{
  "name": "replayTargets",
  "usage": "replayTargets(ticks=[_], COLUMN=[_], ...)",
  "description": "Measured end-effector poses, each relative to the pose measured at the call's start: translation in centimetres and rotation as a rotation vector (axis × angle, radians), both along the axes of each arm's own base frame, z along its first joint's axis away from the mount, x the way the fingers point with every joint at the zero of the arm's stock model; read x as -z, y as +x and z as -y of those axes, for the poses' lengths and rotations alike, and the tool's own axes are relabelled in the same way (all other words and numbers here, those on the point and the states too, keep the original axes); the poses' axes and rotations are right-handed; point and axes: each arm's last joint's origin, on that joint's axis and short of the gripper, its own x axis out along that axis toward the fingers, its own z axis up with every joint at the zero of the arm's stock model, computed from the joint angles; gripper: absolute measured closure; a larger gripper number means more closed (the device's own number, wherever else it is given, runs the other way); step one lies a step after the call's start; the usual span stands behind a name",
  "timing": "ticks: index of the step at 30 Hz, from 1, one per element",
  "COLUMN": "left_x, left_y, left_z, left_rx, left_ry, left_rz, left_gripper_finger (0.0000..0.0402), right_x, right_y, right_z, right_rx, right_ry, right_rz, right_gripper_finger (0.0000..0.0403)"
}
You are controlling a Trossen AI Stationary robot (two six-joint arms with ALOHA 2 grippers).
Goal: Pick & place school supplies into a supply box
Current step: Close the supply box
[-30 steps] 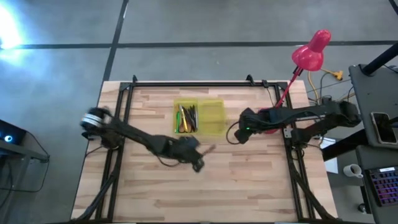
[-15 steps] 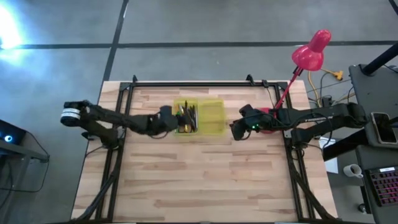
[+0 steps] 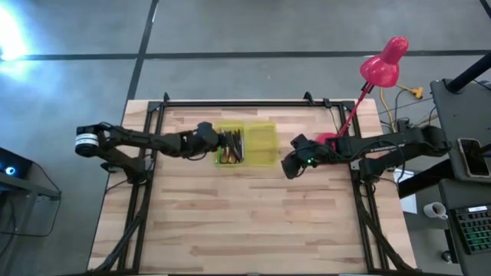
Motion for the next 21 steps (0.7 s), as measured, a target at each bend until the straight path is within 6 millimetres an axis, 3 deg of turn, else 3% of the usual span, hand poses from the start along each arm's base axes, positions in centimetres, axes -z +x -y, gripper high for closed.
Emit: replayTargets(ticks=[3, 7, 15, 19, 21], left_x=[-0.6, -2.9, -7.8, -9.9, -10.7], left_y=[0.0, -0.5, -3.5, -5.1, -5.7], left_z=[0.0, 0.2, 1.6, 2.7, 3.4], left_rx=[0.041, 0.057, 0.144, 0.197, 0.237], left_ry=[0.048, 0.083, 0.234, 0.302, 0.330], left_rz=[-0.024, 0.056, 0.183, 0.252, 0.278], left_gripper_finger=[0.0285, 0.0284, 0.0284, 0.0284, 0.0284], right_x=[0.3, 0.6, 0.7, 0.1, -1.0], right_y=[0.2, 0.4, 0.2, 0.2, 0.5], right_z=[-0.3, -1.2, -3.3, -3.3, -3.7], right_rx=[-0.016, -0.041, -0.162, -0.137, -0.246], right_ry=[0.014, 0.064, 0.050, 0.081, 0.073], right_rz=[-0.007, -0.020, -0.037, 0.001, 0.049], right_gripper_finger=[0.0279, 0.0276, 0.0279, 0.0284, 0.0284])
